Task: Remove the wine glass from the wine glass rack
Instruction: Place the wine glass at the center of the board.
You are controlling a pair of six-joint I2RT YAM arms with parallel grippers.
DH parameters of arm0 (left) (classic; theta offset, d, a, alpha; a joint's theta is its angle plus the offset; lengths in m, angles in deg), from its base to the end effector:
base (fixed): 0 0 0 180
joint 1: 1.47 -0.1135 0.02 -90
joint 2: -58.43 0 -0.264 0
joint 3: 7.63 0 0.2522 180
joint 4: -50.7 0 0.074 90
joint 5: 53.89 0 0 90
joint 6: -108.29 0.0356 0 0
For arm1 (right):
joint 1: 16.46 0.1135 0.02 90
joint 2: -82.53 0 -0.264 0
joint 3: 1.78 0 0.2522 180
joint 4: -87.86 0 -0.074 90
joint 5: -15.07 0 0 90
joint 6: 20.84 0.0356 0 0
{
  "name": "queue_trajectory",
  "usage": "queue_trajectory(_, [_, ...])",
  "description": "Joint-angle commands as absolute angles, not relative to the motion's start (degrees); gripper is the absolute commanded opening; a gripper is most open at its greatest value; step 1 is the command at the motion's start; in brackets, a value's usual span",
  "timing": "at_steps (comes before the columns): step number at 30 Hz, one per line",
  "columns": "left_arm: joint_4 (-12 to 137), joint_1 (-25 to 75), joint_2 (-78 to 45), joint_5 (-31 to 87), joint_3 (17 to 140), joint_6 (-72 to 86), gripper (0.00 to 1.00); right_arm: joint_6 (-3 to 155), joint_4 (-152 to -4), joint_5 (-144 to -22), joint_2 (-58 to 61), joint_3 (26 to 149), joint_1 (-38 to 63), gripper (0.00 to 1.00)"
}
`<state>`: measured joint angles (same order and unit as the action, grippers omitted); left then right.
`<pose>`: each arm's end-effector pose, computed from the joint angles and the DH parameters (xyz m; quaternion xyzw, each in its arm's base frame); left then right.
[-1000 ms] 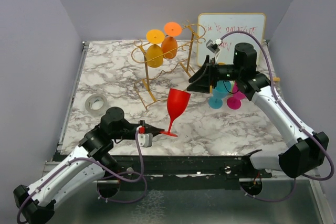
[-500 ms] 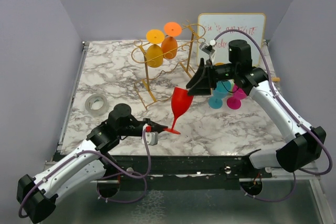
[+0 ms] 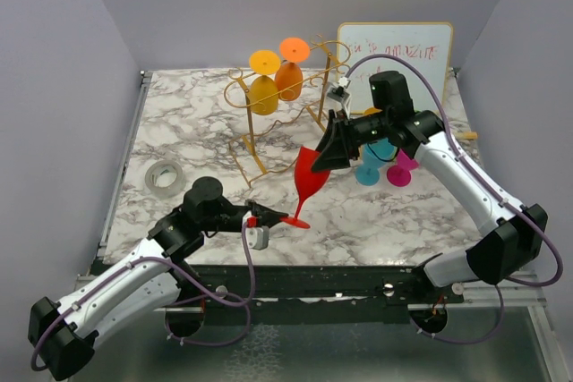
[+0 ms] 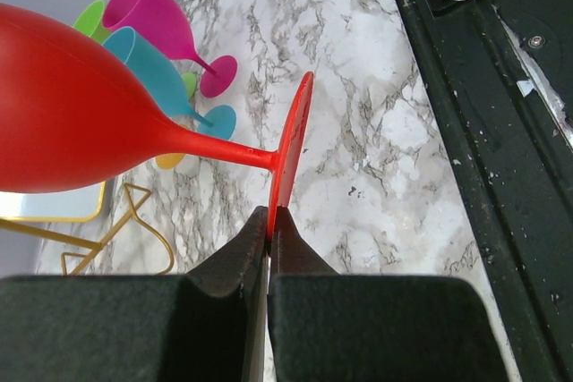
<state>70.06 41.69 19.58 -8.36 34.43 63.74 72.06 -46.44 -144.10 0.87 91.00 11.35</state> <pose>0.1009 -0.1288 0.2656 0.6795 0.3708 -0.2913 0.5620 0.2503 0.1696 0.3742 -0.4149 0.6548 0.5860 0.2361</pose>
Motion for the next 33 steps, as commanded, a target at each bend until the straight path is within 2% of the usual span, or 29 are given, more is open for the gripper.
queue_trajectory(1, [67.3, 41.64, 20.03, -8.28, 33.41, 63.58, 0.0, 70.49, -43.13, -144.59, -0.71, 92.84, 12.41, 0.47])
queue_trajectory(5, [67.27, 41.6, 19.7, -8.28, 33.11, 63.64, 0.0, 71.29, -44.14, -145.21, -0.97, 92.94, 12.54, 0.37])
queue_trajectory(13, [67.1, 41.6, 20.65, -5.69, 32.26, 62.88, 0.0, 72.01, -46.3, -148.38, 0.12, 93.01, 12.63, 0.07])
queue_trajectory(16, [67.01, 41.6, 21.15, -5.13, 31.81, 62.55, 0.0, 72.1, -46.99, -148.4, 0.74, 92.49, 12.63, 0.01])
queue_trajectory(23, [66.26, 41.6, 21.79, -4.01, 30.95, 61.46, 0.0, 74.55, -51.13, -147.0, 2.81, 90.29, 12.64, 0.0])
queue_trajectory(25, [65.45, 41.6, 22.27, -3.68, 30.47, 60.73, 0.16, 75.03, -51.9, -146.61, 3.28, 89.96, 12.63, 0.01])
queue_trajectory(27, [64.73, 41.6, 22.98, -3.38, 29.67, 59.84, 0.25, 75.05, -51.96, -146.26, 3.62, 89.78, 12.63, 0.0])
queue_trajectory(33, [62.59, 41.6, 23.89, -2.62, 28.97, 56.97, 0.31, 74.83, -51.63, -142.32, 4.09, 88.74, 12.63, 0.0])
